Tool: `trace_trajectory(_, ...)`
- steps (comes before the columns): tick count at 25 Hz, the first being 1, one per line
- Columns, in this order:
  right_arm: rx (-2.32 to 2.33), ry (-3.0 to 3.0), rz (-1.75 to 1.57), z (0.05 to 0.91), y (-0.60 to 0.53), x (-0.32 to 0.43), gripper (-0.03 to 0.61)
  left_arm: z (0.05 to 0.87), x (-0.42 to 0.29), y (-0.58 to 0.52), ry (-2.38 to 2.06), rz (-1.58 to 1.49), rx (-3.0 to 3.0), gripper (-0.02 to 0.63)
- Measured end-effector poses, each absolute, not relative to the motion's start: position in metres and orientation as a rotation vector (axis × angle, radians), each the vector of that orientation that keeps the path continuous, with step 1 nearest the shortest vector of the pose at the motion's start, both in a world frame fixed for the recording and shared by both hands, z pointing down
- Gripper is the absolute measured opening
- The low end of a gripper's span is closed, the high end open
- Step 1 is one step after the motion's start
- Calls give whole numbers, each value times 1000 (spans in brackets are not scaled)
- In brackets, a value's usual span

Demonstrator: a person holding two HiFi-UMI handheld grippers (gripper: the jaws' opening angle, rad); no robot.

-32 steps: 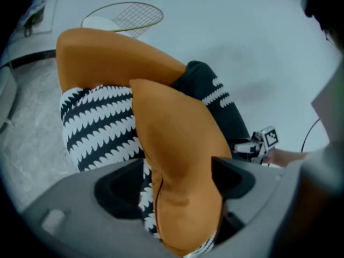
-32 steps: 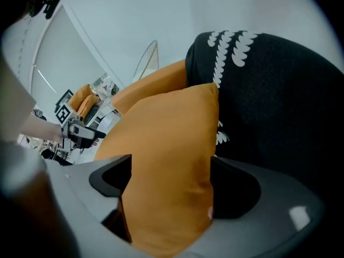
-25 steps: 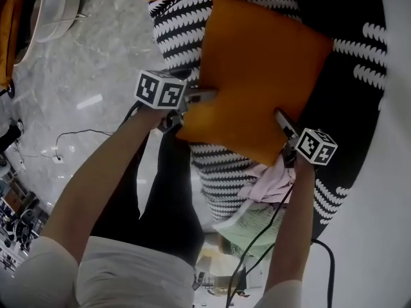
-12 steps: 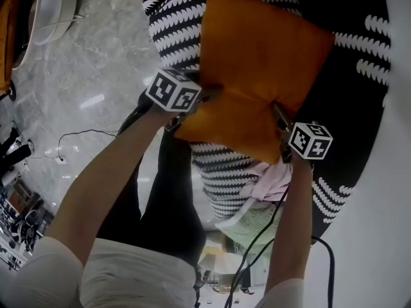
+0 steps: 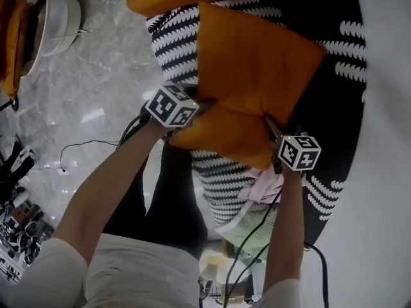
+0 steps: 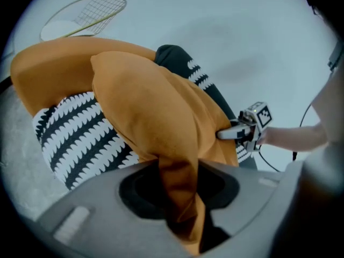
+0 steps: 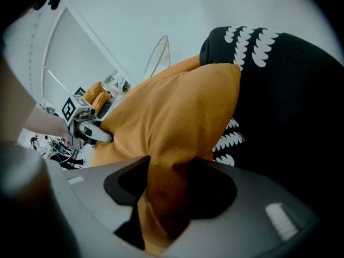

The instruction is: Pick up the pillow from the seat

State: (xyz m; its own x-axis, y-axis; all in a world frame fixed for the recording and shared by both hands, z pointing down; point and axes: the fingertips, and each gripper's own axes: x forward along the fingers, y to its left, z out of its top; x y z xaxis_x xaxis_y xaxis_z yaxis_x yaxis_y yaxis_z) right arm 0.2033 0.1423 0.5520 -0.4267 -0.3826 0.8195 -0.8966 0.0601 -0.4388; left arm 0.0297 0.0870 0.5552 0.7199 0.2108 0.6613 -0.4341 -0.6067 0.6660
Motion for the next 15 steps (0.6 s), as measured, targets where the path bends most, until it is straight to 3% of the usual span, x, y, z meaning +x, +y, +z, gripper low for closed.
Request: trace_trajectory(15,1430,-1902,1292,344,143,161,219,338,-10,85,-203,830,2139,143)
